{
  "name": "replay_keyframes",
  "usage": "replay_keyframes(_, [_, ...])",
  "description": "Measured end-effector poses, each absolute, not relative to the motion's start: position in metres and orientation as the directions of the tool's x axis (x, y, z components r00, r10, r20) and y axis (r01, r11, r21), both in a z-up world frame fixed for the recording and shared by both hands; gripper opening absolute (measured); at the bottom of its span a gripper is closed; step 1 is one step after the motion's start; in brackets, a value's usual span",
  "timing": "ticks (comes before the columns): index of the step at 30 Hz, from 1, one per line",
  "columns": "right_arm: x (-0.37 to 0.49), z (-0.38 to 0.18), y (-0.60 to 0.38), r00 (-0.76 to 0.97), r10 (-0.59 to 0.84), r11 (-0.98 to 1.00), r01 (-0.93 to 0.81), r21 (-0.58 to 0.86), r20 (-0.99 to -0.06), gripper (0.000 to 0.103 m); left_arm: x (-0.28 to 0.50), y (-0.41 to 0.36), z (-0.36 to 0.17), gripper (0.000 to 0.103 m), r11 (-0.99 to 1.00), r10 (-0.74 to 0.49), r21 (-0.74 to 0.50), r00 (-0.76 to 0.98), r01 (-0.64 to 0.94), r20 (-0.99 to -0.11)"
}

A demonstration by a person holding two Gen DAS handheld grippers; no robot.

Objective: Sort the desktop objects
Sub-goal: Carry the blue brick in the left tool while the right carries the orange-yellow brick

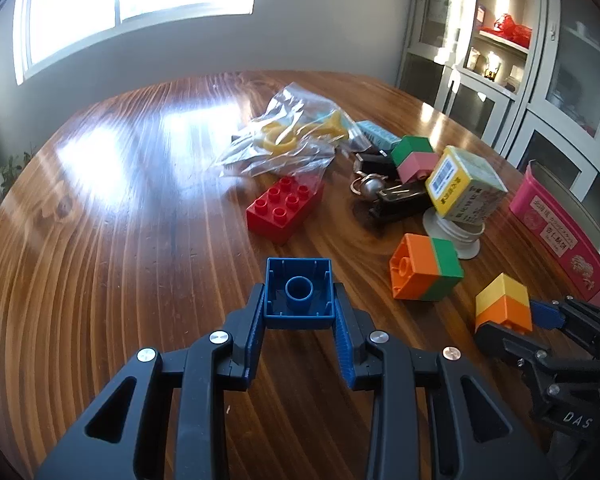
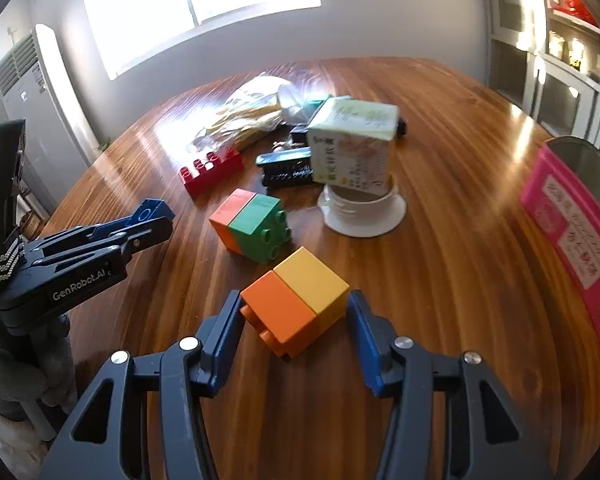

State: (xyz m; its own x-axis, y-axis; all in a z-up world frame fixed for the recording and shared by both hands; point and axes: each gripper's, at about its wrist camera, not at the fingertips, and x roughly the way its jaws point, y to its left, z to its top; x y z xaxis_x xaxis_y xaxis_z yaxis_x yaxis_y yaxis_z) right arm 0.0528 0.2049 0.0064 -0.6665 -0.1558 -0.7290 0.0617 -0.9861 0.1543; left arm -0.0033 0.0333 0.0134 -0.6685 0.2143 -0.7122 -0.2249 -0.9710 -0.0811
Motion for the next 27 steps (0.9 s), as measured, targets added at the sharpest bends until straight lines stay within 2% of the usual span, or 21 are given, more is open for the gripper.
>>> replay_keyframes(9, [0.092,0.047,0.261,-0.776,-0.023,-0.985,-0.090,0.147,-0.630,0.056,0.009,0.064,0.030,0.034,-0.950,0.278,-0.090,-0.685,-0.298,-0.674])
replay_keyframes(18, [0.127,0.081,0.353,-0.821,0.189,-0.946,-0.300,0.125,-0.539,0.056,0.024,0.145,0.057,0.034,-0.898,0.373,-0.073,-0.664,-0.433,-0.648])
replay_keyframes(27, [0.131,0.085,0.445,-0.818,0.209,-0.934,-0.329,0.138,-0.536,0.056,0.030,0.240,0.070,0.034,-0.816,0.474,-0.074,-0.591,-0.573,-0.652])
